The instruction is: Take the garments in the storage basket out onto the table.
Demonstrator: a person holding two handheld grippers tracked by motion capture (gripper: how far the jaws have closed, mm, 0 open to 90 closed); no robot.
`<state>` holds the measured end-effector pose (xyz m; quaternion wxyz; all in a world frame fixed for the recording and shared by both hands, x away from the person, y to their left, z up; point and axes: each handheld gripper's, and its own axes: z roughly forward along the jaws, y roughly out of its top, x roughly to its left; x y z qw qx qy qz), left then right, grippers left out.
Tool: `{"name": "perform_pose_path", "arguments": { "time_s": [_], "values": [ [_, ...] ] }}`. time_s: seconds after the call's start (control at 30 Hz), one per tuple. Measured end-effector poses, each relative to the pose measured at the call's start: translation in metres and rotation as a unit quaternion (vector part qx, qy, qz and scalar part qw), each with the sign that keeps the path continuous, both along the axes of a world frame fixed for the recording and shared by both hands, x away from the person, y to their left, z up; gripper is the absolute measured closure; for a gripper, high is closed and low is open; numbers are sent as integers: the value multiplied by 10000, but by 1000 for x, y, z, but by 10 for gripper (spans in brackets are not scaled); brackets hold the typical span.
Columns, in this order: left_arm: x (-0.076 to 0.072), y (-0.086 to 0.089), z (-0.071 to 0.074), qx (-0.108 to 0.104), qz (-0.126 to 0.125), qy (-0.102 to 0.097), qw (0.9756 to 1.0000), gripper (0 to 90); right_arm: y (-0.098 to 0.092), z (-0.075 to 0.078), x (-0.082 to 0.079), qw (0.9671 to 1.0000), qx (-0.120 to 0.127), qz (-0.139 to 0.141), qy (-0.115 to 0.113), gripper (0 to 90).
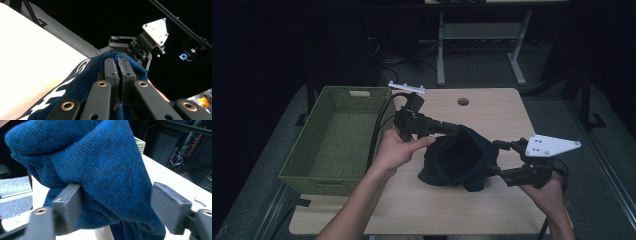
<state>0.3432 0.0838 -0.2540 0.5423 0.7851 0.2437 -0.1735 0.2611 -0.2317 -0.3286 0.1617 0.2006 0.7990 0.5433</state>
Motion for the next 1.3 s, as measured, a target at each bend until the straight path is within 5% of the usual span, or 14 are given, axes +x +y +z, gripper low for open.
{"name": "perform_pose_path", "arguments": {
  "time_s": [0.6,0.77,0.87,1.1,1.3],
  "values": [
    [4,-1,-5,107,84,36,9999,875,4,6,3,9986,-499,-131,96,375],
    [6,0,-8,194,112,11,9997,870,7,6,7,9976,-656,8,229,767],
    [10,4,-14,219,167,37,9996,857,6,7,11,9975,-570,75,399,828],
    [19,20,-32,166,341,114,9992,622,-6,7,29,9965,-229,-171,779,839],
    [15,29,-45,179,268,12,9995,514,-11,4,36,9947,-174,-295,968,841]
  ]
}}
